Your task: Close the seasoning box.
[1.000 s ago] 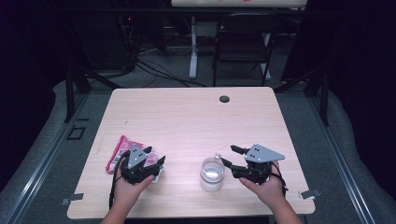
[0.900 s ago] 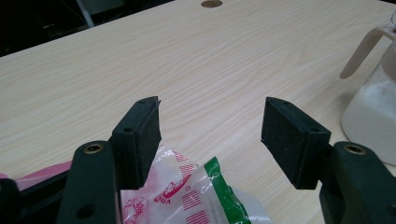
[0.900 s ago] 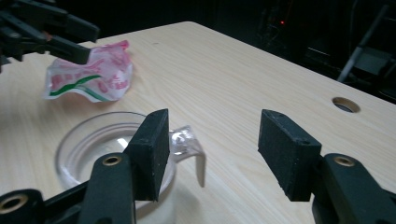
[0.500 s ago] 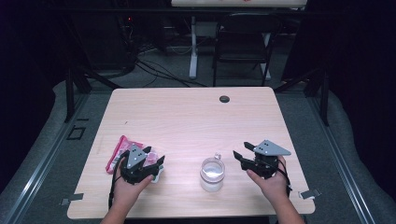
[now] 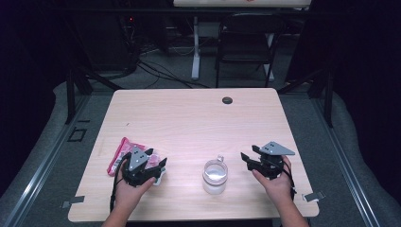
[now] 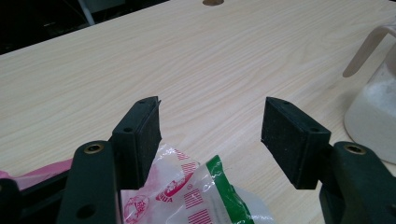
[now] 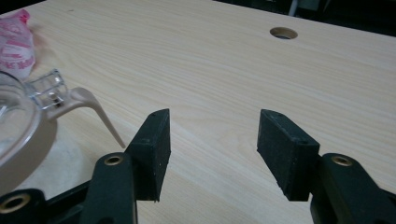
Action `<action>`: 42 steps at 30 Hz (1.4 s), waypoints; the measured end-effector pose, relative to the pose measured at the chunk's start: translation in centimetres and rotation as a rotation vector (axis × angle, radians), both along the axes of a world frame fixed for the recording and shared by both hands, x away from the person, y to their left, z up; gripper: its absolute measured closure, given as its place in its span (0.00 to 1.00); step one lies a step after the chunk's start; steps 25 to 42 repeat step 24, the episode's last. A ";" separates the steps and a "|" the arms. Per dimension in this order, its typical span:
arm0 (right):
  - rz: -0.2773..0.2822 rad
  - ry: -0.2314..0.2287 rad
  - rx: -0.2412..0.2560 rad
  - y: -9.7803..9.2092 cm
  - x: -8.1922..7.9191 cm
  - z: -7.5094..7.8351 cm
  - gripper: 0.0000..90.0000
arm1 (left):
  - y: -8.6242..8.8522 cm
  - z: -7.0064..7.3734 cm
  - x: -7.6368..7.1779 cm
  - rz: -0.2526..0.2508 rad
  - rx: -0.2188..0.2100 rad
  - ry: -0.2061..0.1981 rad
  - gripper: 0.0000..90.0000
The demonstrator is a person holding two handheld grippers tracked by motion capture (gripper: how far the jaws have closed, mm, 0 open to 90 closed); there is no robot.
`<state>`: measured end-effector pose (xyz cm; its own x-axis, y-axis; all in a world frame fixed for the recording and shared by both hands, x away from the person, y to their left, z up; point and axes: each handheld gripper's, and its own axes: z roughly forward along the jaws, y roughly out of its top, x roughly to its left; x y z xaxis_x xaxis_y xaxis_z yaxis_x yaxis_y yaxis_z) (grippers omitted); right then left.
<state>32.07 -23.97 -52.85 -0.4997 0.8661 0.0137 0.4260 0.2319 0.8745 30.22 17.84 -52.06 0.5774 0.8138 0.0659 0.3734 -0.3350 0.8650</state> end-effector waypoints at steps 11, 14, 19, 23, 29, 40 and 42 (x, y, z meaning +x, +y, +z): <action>-0.021 0.033 -0.004 -0.1 0.4 -0.7 0.49 | 0.0 0.0 0.0 0.003 -0.004 -0.001 0.42; -0.011 0.038 -0.013 -0.1 0.4 -0.7 0.49 | 0.0 0.0 0.0 0.002 -0.003 -0.001 0.42; -0.011 0.040 -0.015 0.0 0.4 -0.8 0.49 | 0.0 0.0 0.0 0.002 -0.001 -0.002 0.42; -0.013 0.036 -0.013 -0.1 0.4 -0.8 0.49 | 0.1 0.0 0.0 0.004 -0.006 0.001 0.42; -0.013 0.034 -0.012 -0.1 0.4 -0.8 0.48 | 0.1 0.0 0.0 0.004 -0.006 0.000 0.42; -0.013 0.034 -0.012 -0.1 0.4 -0.8 0.48 | 0.1 0.0 0.0 0.004 -0.006 0.000 0.42; -0.013 0.034 -0.012 -0.1 0.4 -0.8 0.48 | 0.1 0.0 0.0 0.004 -0.006 0.000 0.42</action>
